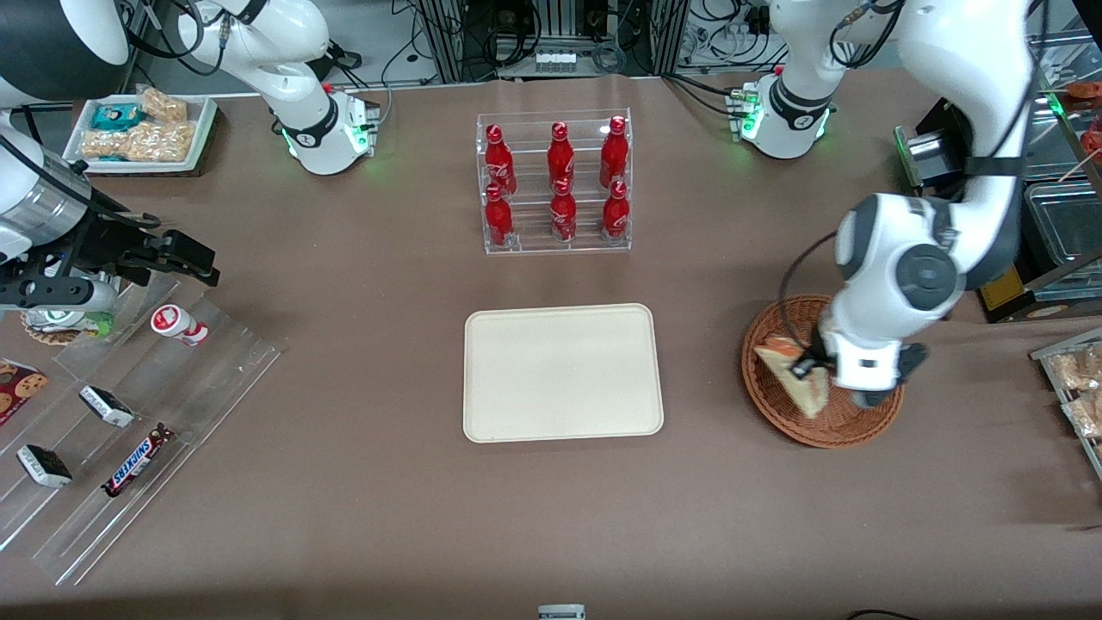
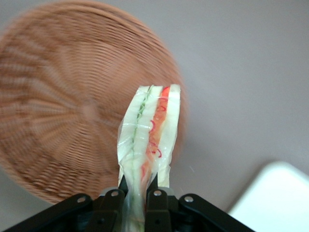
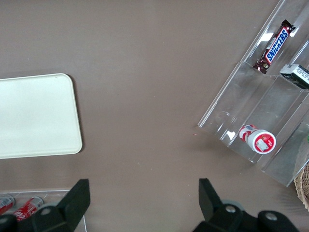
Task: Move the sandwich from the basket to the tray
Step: 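Lift the sandwich and carry it over the cream tray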
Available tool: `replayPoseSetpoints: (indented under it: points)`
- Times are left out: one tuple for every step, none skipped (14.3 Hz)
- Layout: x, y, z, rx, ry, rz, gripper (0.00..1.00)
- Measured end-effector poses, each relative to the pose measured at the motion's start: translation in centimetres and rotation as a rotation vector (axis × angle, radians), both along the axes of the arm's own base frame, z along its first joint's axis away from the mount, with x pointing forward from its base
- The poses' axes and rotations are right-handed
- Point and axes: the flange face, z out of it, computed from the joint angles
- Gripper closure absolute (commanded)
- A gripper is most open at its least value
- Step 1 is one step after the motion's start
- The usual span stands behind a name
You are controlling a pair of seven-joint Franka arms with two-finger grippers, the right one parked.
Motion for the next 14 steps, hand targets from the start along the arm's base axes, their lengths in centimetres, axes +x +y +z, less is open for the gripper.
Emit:
replayPoseSetpoints:
  points:
    - [-0.3, -3.5, -0.4, -0.004, -0.001, -0.07, 0.93]
    - [-0.5, -6.9, -1.0, -0.008, -0.002, -0.124, 0.93]
    - [-0.7, -9.9, -1.7, -0.012, -0.004, -0.17, 0.93]
    - [-1.0, -12.7, -2.3, -0.017, -0.006, -0.21, 0.93]
    - [-1.4, -15.5, -2.9, -0.023, -0.013, -0.25, 0.93]
    - [-1.9, -18.1, -3.3, -0.034, -0.03, -0.287, 0.94]
    - [-2.6, -20.6, -3.7, -0.049, -0.055, -0.323, 0.94]
    - [-3.5, -22.7, -4.2, -0.066, -0.081, -0.353, 0.94]
    - [-4.4, -24.8, -4.7, -0.082, -0.104, -0.377, 0.94]
    - [-5.3, -26.3, -5.4, -0.092, -0.116, -0.396, 0.94]
    - [-6.1, -27.7, -6.0, -0.097, -0.119, -0.41, 0.94]
    - [-6.8, -28.9, -6.5, -0.1, -0.12, -0.415, 0.93]
    - [-7.2, -29.8, -6.8, -0.104, -0.12, -0.408, 0.93]
    - [-7.2, -30.4, -7.1, -0.107, -0.121, -0.391, 0.93]
